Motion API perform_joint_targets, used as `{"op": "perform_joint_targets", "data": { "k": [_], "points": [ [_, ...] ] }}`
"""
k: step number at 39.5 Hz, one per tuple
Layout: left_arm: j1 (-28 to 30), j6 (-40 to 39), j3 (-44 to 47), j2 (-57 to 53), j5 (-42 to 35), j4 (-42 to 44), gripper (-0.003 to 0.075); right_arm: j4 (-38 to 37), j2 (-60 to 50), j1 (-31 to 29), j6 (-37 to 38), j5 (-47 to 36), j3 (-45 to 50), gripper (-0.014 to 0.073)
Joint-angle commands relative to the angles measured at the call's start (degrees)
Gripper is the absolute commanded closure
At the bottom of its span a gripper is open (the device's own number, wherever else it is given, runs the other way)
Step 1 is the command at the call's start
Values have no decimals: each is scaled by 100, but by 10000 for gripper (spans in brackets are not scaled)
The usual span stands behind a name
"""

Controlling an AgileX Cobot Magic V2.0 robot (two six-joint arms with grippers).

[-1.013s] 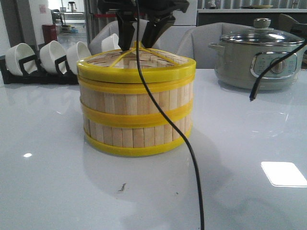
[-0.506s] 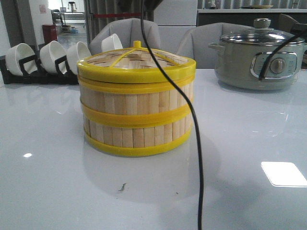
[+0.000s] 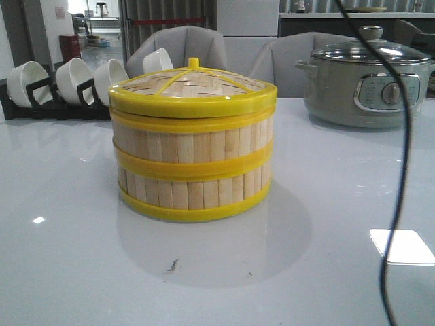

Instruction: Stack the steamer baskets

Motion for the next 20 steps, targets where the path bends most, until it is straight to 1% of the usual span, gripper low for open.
{"op": "perform_joint_targets", "data": {
  "k": [1,5,9,14,20],
  "points": [
    [-13,-59,-165,-21,-453,-29,632,-88,-926,-244,-40,-1040,840,123],
    [-13,-59,-165,-21,-453,-29,632,-88,-1647,-541,-40,-1745,1950,123],
    [-13,-59,-165,-21,-453,-29,632,-88,-2409,-884,-40,-2255,3015,123],
    [-13,-59,-165,-21,-453,-29,632,-88,-3291,-1294,-40,-2607,4097,123],
    [-13,-59,-165,-21,-453,-29,632,-88,-4304,-1692,-40,-2770,5222,123]
  ]
}}
